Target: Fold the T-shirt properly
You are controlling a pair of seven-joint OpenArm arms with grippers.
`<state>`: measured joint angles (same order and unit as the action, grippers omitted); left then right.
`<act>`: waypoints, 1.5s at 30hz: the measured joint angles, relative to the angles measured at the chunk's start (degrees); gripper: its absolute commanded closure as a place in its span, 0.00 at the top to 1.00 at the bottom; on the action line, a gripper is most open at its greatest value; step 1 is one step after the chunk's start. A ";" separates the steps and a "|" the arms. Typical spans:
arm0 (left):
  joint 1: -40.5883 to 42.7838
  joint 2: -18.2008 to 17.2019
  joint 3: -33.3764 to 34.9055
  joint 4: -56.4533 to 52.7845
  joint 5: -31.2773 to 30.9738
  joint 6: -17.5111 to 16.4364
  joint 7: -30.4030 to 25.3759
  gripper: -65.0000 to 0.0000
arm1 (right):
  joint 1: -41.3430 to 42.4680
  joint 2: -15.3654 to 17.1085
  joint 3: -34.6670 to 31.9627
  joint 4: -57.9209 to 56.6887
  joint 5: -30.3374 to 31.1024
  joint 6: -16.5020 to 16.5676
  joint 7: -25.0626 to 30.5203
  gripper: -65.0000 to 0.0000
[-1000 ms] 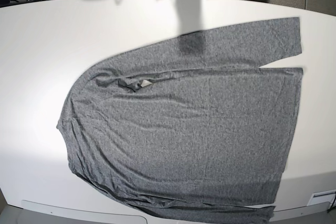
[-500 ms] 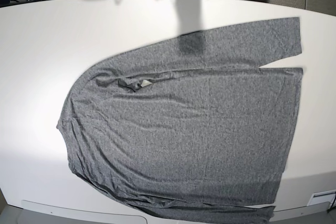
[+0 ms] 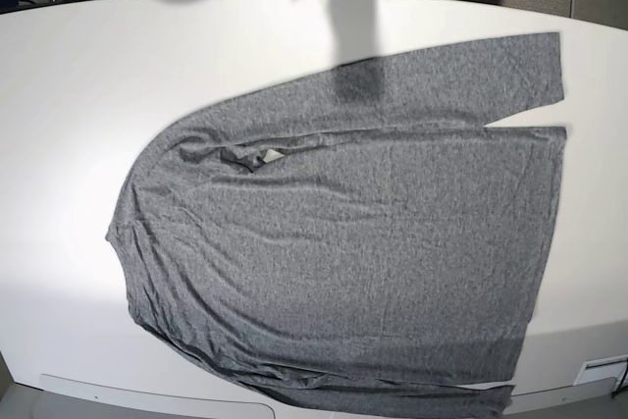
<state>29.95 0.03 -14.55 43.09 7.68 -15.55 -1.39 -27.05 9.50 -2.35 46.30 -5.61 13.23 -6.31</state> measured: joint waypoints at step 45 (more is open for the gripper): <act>16.65 -28.22 0.39 72.67 18.08 -22.93 5.01 0.42 | -34.23 34.47 0.00 74.25 -10.75 -2.29 -20.22 0.33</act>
<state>46.61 -28.18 -14.15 115.77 25.76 -38.48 3.62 -61.28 43.97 -2.35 120.55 -16.36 10.94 -26.52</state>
